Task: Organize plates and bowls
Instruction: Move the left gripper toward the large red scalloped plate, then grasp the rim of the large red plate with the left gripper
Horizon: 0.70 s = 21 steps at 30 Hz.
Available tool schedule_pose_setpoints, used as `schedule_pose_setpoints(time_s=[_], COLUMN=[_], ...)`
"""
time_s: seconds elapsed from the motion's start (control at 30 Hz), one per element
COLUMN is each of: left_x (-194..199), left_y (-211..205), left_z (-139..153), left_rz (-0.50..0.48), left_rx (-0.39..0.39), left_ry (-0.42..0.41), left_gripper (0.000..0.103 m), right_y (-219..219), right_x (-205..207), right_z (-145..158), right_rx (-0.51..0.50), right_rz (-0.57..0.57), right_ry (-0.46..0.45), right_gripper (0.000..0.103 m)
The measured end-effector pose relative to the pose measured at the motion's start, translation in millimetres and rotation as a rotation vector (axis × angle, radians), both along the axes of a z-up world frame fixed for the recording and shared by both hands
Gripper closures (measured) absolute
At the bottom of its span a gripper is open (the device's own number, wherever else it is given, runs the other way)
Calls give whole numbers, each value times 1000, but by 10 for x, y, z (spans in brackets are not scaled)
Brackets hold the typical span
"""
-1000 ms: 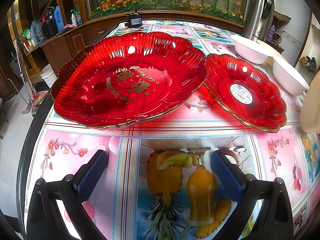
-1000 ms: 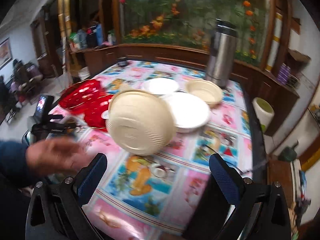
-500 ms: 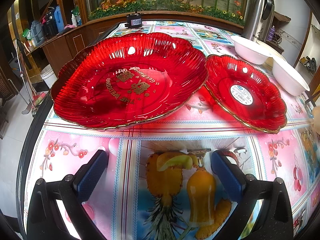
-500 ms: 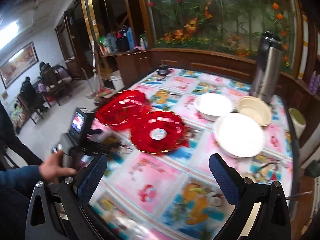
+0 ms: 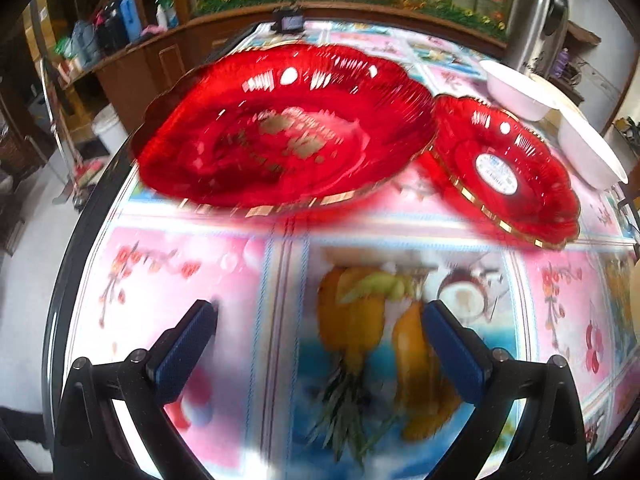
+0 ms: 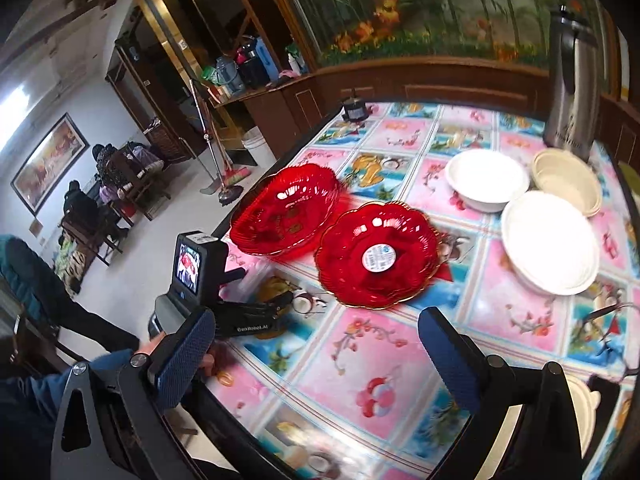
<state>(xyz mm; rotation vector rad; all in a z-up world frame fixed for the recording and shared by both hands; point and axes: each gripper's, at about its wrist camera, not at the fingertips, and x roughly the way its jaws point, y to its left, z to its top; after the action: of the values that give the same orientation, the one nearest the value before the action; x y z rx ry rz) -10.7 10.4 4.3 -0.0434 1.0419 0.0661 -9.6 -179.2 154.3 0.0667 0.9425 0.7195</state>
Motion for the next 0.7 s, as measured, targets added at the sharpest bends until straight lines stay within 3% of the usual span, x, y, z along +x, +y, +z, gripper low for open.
schedule_pose_setpoints(time_s=[0.13,0.27,0.43,0.57,0.7], left_x=[-231,-436,-511,-414,-225], left_y=[66,209,466,721,967], left_z=[38,170,404,526,596], left_rz=[-5,6,36,76,110], left_rx=[-7,-73,-113,-159,-184], left_ry=[24,16,12,13,22], left_gripper=[0,0,0,0,10], right_y=[118,238,454,634,804], right_x=[120,203,411,683,977], right_z=[-126,-215,-310,-343,-400], right_rx=[-15,-22,-28,-26,-25], right_rz=[-8,3,33,40,41], right_ry=[52,98,146,164,180], right_gripper=[1,6,27,32,46])
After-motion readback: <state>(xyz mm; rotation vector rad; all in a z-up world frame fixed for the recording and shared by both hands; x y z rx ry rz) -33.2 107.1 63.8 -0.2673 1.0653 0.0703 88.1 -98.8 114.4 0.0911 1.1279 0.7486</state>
